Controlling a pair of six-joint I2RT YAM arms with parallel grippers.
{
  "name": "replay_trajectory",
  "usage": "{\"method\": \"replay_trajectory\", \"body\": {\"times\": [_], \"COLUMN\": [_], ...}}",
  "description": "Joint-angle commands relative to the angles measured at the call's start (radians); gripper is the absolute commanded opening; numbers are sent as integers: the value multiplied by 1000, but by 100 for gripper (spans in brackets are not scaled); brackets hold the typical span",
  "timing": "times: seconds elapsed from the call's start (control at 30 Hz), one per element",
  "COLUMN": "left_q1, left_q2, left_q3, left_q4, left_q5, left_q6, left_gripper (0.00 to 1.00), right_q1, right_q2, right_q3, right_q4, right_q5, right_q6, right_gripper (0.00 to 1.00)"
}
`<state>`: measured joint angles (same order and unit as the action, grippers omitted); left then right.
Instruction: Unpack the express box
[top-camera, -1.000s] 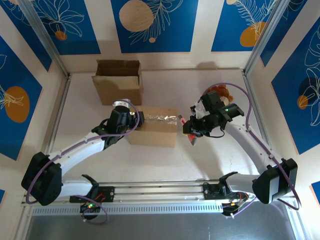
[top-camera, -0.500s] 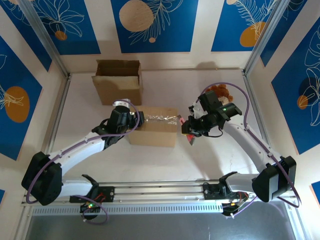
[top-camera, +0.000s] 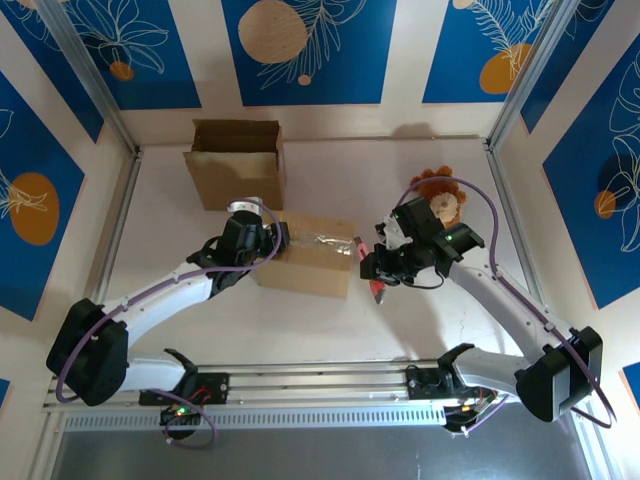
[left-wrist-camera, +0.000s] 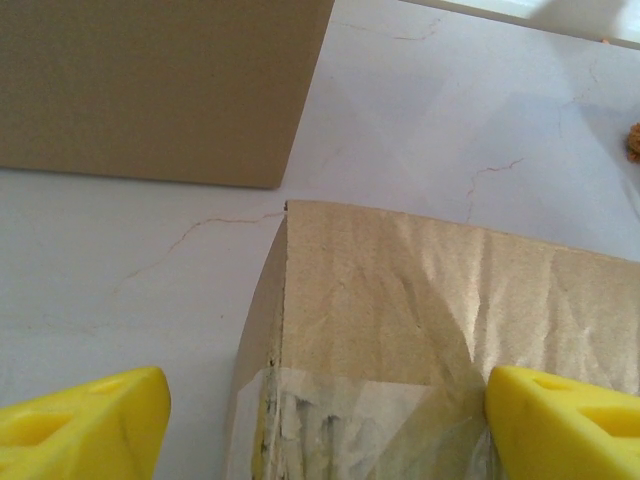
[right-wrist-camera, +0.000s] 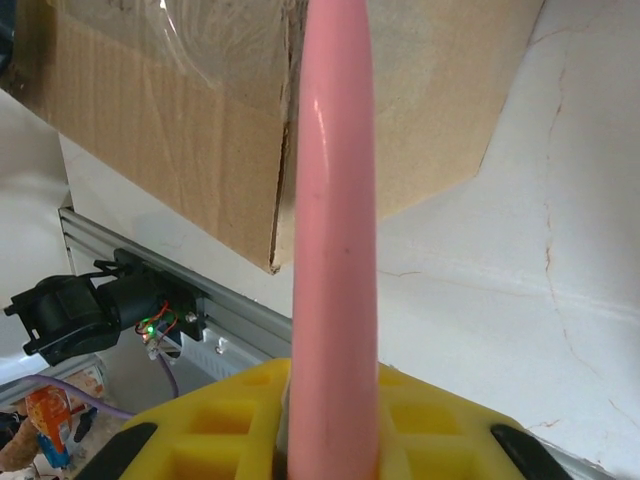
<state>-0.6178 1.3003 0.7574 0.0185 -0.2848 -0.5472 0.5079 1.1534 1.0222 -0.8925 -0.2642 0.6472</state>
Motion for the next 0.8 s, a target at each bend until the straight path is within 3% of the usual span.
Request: {"method": "replay_trajectory", "body": {"times": [0.0, 0.77], "left_q1": [-13, -11], "left_q2": [64, 70], "left_q3": [-44, -51], "left_q4": [-148, -164], "left_q5": [-14, -30], "left_q6": [-5, -8], "left_gripper": [82, 82], "right_q1": [40, 134], "right_q2": [-25, -142], "right_q3": [-38, -131], "right_q4": [-45, 22], "right_q5": [-88, -119], "right_q6": [40, 201], "right_gripper": [0, 0]}}
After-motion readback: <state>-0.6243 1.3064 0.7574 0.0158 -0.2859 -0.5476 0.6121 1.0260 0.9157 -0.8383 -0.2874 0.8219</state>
